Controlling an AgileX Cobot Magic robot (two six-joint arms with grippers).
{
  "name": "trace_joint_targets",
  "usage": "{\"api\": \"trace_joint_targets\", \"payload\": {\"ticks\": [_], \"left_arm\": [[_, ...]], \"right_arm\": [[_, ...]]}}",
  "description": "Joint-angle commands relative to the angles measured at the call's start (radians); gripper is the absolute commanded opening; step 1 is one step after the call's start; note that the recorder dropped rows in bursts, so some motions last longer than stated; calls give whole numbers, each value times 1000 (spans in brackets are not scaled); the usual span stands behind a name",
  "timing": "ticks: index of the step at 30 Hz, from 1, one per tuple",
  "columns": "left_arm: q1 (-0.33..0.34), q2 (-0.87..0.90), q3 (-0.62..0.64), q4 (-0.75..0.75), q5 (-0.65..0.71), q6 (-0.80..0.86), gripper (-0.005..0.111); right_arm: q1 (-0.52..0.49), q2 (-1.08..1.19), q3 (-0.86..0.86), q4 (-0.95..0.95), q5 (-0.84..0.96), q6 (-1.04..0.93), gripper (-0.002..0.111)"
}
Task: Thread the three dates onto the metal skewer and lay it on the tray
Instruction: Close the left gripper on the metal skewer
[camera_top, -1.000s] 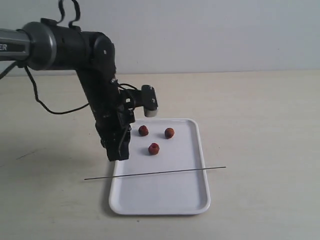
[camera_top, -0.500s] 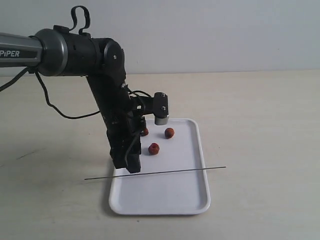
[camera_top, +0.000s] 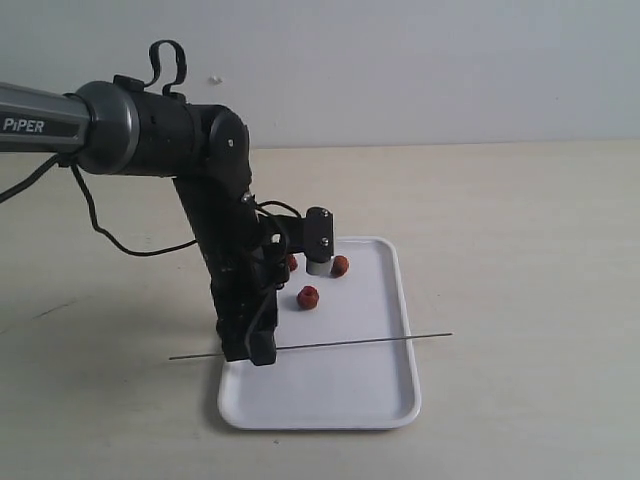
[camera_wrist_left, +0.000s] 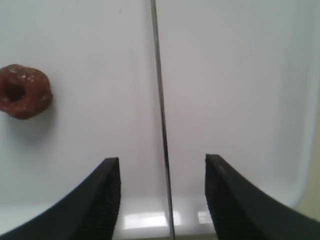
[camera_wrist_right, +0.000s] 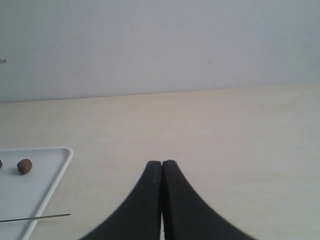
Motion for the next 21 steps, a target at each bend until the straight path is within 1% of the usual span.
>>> {"api": "trace_joint_targets", "payload": {"ticks": [1,6,12,21], "left_arm": [[-4,-3,40,10,-60,-4,51],[-4,-3,55,24,-78,-4,51],[-4,-1,58,17,-81,-4,45],[-4,3,58,10,-89,-4,45]], "right_arm": [[2,-4,5,-5,-6,-2,0],[2,-4,5,-5,-6,-2,0],[2,-4,5,-5,-6,-2,0],[2,-4,5,-5,-6,-2,0]]}}
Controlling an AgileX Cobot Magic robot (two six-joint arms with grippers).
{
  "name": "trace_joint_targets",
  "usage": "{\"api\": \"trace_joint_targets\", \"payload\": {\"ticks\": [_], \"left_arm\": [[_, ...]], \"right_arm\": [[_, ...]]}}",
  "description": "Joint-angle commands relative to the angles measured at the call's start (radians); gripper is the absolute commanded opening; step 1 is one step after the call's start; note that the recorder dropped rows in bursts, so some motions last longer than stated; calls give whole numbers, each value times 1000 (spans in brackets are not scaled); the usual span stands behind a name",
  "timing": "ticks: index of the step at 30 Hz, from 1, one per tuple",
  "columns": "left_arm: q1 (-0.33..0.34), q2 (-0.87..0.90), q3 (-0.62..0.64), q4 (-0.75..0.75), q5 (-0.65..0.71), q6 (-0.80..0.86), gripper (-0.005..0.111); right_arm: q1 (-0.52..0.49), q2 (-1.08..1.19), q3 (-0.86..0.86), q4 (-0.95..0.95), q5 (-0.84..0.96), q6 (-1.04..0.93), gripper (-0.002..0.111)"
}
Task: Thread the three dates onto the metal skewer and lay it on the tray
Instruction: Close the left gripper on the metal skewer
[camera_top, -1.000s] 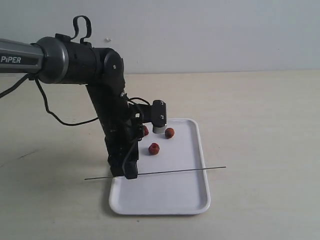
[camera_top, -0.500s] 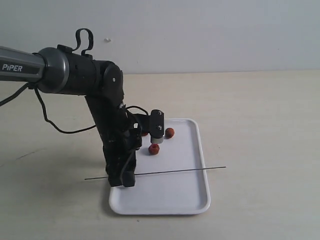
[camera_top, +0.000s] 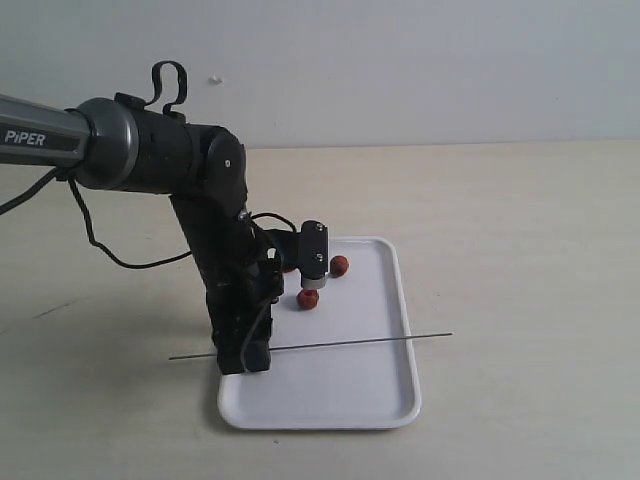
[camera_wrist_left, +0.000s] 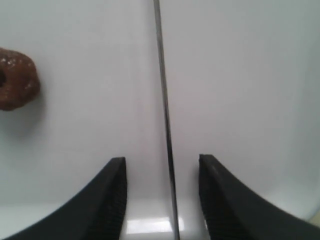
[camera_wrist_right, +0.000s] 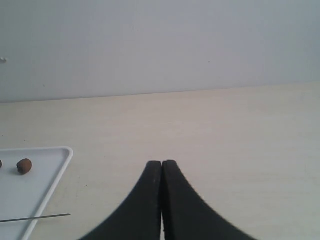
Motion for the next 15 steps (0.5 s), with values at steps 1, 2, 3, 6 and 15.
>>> {"api": "trace_joint_targets", "payload": {"ticks": [1,2,3,6,15], "left_arm": [[-2,3,3,-11,-11,-6,45],[-2,8,3,-11,-11,-6,45],[-2,12,3,-11,-11,-6,45],[-2,22,3,-9,-18,-6,45],[-2,22,3,-9,-17,-8,10]], "right_arm": [[2,-4,5,-5,-6,-2,0],[2,-4,5,-5,-6,-2,0],[2,-4,5,-5,-6,-2,0],[2,-4,5,-5,-6,-2,0],[2,-4,5,-5,-6,-2,0]]}}
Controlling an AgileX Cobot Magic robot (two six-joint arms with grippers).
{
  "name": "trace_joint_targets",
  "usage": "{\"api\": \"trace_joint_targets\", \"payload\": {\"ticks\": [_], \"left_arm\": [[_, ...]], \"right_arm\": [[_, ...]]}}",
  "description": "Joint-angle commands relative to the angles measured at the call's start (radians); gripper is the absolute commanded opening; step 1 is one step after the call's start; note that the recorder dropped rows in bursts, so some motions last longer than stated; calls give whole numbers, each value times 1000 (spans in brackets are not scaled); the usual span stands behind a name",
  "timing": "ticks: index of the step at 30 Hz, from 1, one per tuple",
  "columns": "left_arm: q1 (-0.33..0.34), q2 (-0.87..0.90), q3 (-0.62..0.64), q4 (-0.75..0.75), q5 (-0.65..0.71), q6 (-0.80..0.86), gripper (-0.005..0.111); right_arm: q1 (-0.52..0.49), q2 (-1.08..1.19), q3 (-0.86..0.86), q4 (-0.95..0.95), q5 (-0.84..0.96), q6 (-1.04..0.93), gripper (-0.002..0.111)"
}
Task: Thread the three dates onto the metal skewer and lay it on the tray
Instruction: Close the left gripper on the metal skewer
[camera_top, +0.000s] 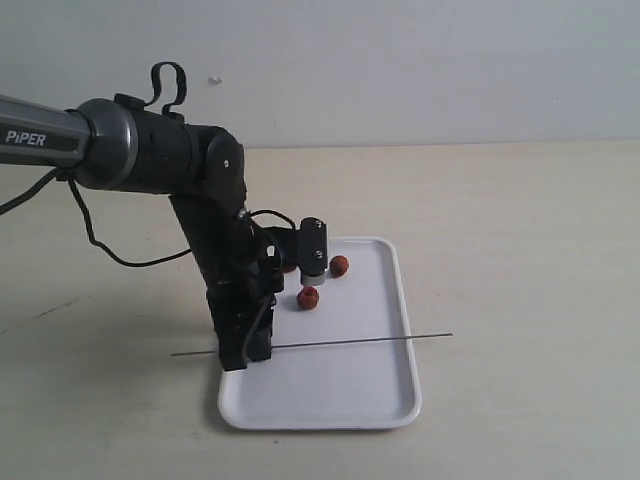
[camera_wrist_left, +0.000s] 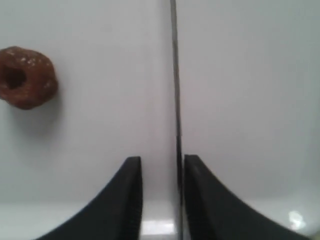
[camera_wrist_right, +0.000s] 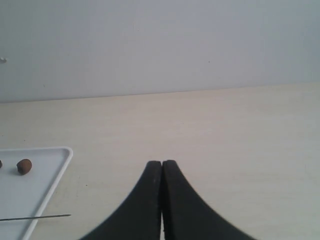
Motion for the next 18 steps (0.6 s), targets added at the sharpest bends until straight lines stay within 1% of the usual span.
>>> {"api": "trace_joint_targets", "payload": {"ticks": [1,9,18], "left_arm": [[-2,16,3,-9,9,-10,1],[-2,11,3,-7,6,-29,0],[-2,-115,3,-11,2,-60,0]], "right_arm": [[2,-4,5,-5,-6,-2,0],[2,-4,5,-5,-6,-2,0],[2,-4,5,-5,-6,-2,0]]}}
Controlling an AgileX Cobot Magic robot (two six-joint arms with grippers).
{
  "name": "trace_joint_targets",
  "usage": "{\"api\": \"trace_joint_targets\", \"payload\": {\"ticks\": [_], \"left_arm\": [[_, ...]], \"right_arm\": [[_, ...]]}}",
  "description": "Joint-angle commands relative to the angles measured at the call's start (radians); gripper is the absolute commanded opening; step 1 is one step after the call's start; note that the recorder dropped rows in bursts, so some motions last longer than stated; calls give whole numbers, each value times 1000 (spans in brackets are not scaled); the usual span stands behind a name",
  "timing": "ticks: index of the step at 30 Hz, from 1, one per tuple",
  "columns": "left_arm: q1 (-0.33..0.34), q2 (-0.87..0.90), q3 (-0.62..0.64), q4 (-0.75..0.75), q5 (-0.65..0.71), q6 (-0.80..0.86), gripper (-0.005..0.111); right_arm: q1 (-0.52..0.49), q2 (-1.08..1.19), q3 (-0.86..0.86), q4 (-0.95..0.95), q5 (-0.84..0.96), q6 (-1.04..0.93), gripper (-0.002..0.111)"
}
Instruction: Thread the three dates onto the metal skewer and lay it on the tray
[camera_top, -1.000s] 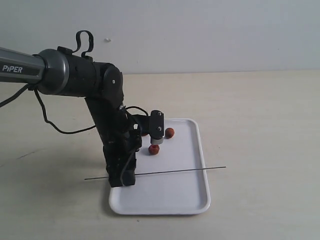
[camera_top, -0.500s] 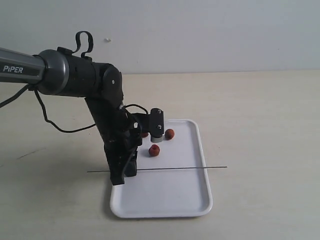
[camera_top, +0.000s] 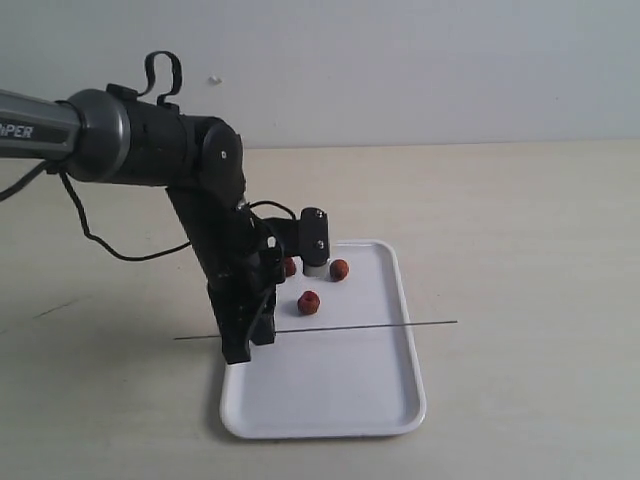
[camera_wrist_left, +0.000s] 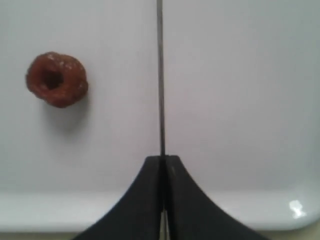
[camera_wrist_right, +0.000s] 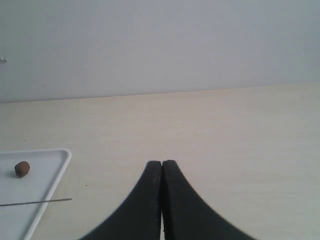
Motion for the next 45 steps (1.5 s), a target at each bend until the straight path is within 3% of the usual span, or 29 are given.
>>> {"api": "trace_joint_targets", "payload": {"ticks": [1,13,17,21,27,32,34,38,42,44,45], "left_arm": [[-2,-90,0,-14,5,-42,0],[29,-203,0,-22,55,-221,0],[64,-205,0,-22,59,-259,0],[142,-205,0,-1,92,-364,0],[245,-205,32,1,116,-417,0],[250,-205,32,3,137,-424,0],[250,-205,32,-1,148,-431,0],[250,-205,32,4,152,-466,0],[250,-205,32,50,157,-545,0],[250,-205,36,79,164,-584,0],[250,-205,41,88,166,-586,0]], "right_arm": [[2,-4,5,-5,-6,-2,0],[2,-4,5,-5,-6,-2,0],[2,-4,5,-37,-6,-60,0],[2,-4,5,-27,-6,-74,0],[2,-4,5,-27,-355,0,0],[2,-4,5,6,-626,448,0],[2,21,5,105,-842,439,0],[2,197,-264,139,-669,269,0],[2,511,-576,107,-432,250,0],[2,749,-773,54,-238,248,0],[2,902,-941,33,-29,236,0]]}}
